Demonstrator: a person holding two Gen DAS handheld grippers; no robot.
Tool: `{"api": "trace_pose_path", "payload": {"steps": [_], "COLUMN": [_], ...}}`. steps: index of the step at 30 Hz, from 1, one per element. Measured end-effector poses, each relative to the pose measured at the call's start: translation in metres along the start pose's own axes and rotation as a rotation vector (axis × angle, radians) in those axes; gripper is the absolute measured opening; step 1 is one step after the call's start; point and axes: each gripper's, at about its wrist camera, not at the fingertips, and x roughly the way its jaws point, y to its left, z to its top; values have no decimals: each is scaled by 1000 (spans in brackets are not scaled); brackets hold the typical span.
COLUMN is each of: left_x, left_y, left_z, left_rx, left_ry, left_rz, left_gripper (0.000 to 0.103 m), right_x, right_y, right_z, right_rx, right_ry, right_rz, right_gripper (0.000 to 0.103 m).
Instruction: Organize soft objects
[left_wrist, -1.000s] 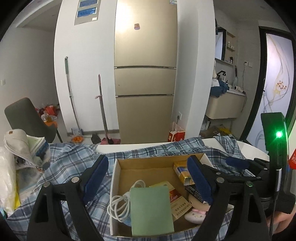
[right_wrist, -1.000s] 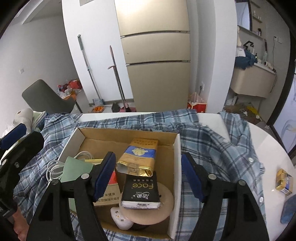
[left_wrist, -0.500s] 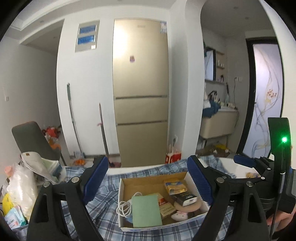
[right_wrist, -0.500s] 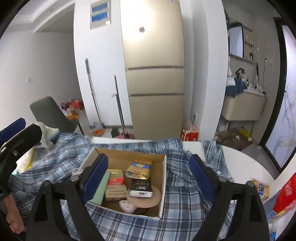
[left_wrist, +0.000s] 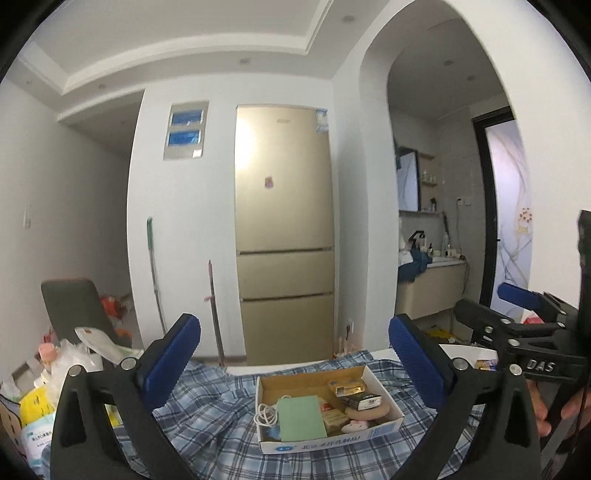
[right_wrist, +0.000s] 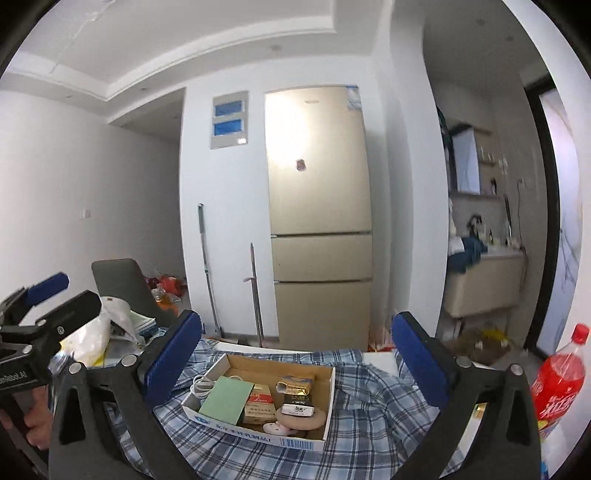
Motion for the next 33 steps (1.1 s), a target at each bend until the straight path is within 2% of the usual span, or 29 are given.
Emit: {"api": "trace_pose_path", "payload": {"steps": [6,9,13,17,22,26,33], "left_x": [-29,-27,-20,-18,-15,-8,-7], "left_y": [-2,-2,1,2,2,0,-6], "left_z": [-27,-43,-66,-91,-116,-120,-122], "left_rx": [-1,16,0,5,34,38,74], "left_ry": [-43,-19,-5,-7,-13,22,24], "left_rz": [-1,-34,-39,-22,34,24,29], "left_gripper": [103,103,103,103,103,103,103], "right_x": [-18,-20,-20,-21,-17,-14,-16], "right_y": [0,-1,-6,-9,-3,-4,-9], "right_z": [-27,-43,-63,-83,-108,-111,-109], "right_rx": [19,20,23,32,-10,-22,1], "right_ry": [-60,-53,-41,-50,-41,-18,-16], "right_rz": [-9,12,2,-13,-33,-33,-44], "right_gripper": [103,103,103,103,103,103,103]}}
